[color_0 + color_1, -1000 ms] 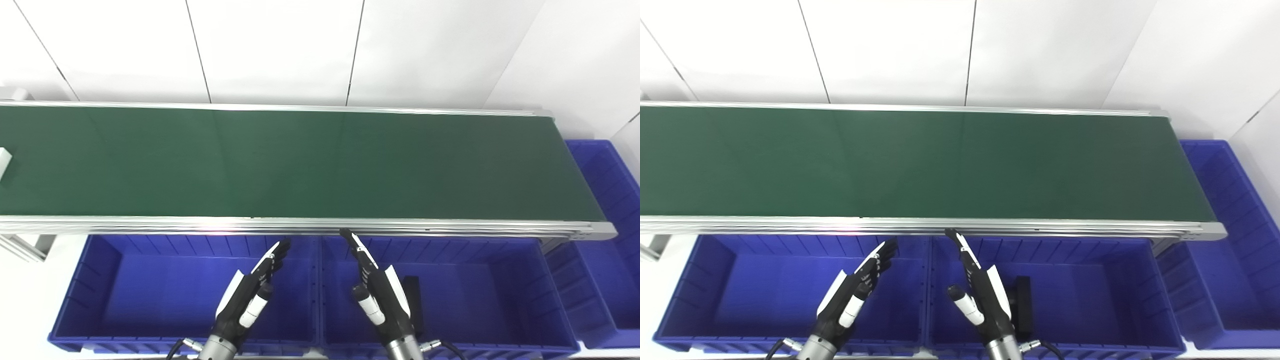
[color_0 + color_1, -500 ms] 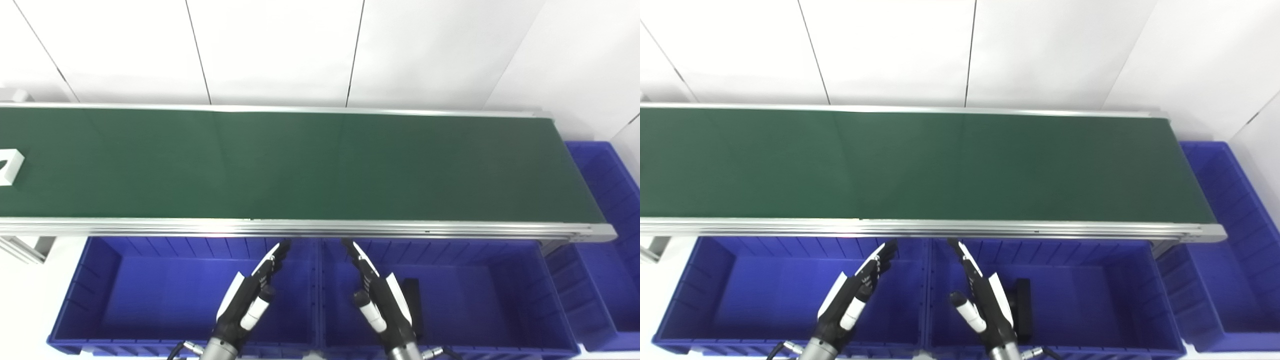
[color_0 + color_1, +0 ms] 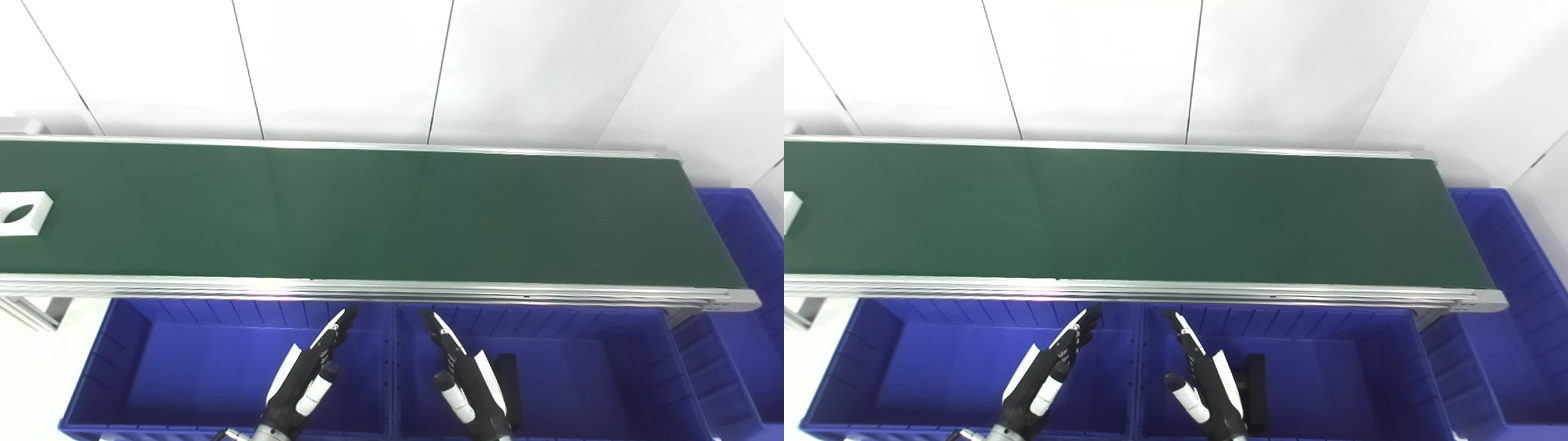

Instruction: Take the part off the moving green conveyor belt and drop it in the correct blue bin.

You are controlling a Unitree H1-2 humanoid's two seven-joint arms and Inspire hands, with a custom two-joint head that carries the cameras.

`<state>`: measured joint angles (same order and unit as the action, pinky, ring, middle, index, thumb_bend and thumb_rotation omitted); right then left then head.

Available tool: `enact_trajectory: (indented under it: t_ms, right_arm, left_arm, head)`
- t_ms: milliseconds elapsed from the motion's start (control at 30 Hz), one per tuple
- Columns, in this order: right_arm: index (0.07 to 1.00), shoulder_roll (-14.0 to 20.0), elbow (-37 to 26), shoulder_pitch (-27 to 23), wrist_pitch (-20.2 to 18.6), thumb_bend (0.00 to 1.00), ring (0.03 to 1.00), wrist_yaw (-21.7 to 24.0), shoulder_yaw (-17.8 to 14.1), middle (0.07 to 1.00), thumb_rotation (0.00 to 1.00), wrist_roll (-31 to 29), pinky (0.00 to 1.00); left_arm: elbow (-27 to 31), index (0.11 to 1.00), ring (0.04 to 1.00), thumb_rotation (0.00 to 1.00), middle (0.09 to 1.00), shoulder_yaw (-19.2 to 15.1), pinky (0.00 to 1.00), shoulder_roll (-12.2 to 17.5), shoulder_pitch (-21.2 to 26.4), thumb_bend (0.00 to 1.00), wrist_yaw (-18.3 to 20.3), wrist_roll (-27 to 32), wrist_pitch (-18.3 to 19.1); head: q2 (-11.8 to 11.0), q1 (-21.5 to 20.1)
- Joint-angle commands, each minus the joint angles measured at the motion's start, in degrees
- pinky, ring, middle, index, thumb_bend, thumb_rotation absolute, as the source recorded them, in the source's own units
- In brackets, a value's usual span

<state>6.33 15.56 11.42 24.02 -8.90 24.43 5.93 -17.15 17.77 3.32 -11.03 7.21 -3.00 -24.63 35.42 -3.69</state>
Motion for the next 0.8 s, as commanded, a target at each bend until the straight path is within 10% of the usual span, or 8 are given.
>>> enact_trajectory:
  t_ms: [0, 767]
  right_arm:
    - [0.943, -0.1, -1.8, -0.1, 2.9, 0.88, 0.980, -0.4, -0.1, 0.978, 1.00, -0.1, 0.98]
    - [0.953, 1.0, -4.4, 1.1, 2.9, 0.83, 0.969, -3.4, -2.4, 0.970, 1.00, 0.5, 0.97]
  left_arm:
    - [1.8, 0.946, 0.976, 1.00, 0.970, 0.0, 0.97, 0.0, 0.7, 0.84, -0.7, 0.4, -2.3]
    - [3.2, 0.952, 0.979, 1.00, 0.973, -3.3, 0.96, 0.3, 0.6, 0.79, -0.1, 1.6, -2.3]
  head:
    - [0.0, 0.0]
    - [-0.1, -0.3]
